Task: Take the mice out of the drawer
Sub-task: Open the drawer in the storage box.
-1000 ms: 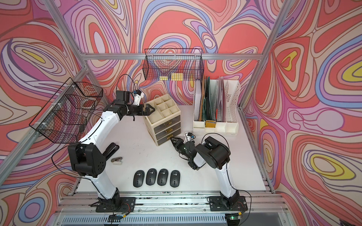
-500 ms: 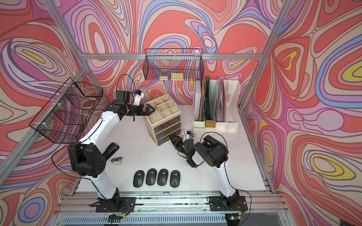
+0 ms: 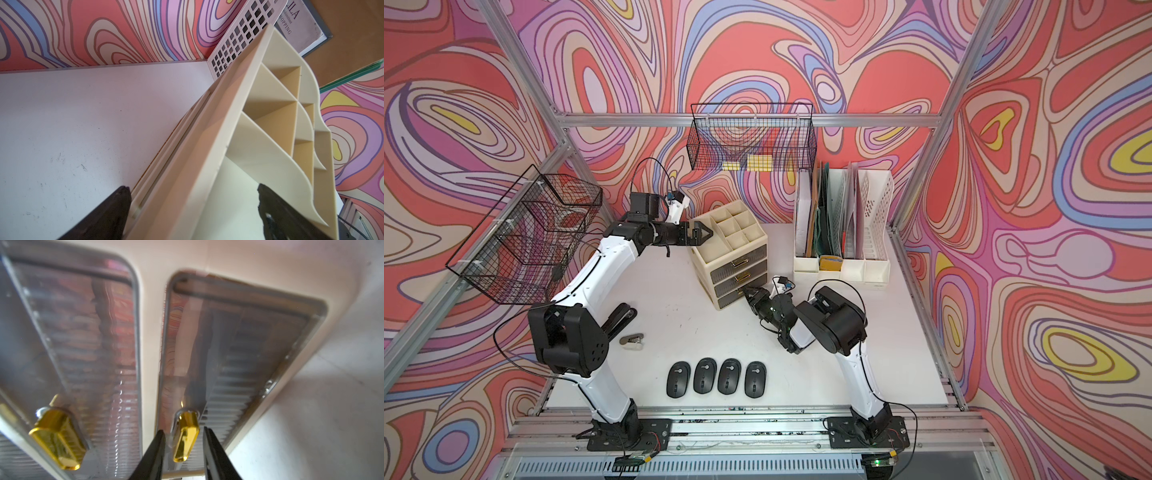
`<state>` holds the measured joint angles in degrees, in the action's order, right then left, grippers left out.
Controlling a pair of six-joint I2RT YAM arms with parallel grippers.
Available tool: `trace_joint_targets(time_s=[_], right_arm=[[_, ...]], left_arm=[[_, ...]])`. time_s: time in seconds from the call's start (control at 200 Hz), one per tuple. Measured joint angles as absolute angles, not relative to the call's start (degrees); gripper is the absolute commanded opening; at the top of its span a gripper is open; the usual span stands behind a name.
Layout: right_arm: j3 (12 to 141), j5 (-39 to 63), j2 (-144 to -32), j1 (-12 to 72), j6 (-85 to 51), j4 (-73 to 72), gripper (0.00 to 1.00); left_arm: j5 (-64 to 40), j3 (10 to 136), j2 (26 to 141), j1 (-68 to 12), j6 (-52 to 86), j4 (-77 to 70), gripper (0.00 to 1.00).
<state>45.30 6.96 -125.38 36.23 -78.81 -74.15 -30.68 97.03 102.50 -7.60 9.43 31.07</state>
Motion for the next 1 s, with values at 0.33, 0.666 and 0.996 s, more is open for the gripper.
trace_joint_targets(time_s=[0.33, 0.666, 0.996], right_arm=[[45.69, 7.09, -125.45, 35.99, -79.44, -73.76, 0.20], [40.80, 6.61, -123.87, 35.79, -83.05, -77.19, 0.13], [32.86, 6.24, -120.84, 35.79, -85.80, -81.47, 0.12]], left_arm=[[-30.57, 97.03, 102.50, -7.57, 9.41, 31.07, 1.00], [-30.61, 97.10, 102.50, -8.25, 9.45, 31.75, 0.99], [-29.19, 97.78, 102.50, -8.36, 9.63, 33.04, 0.98]])
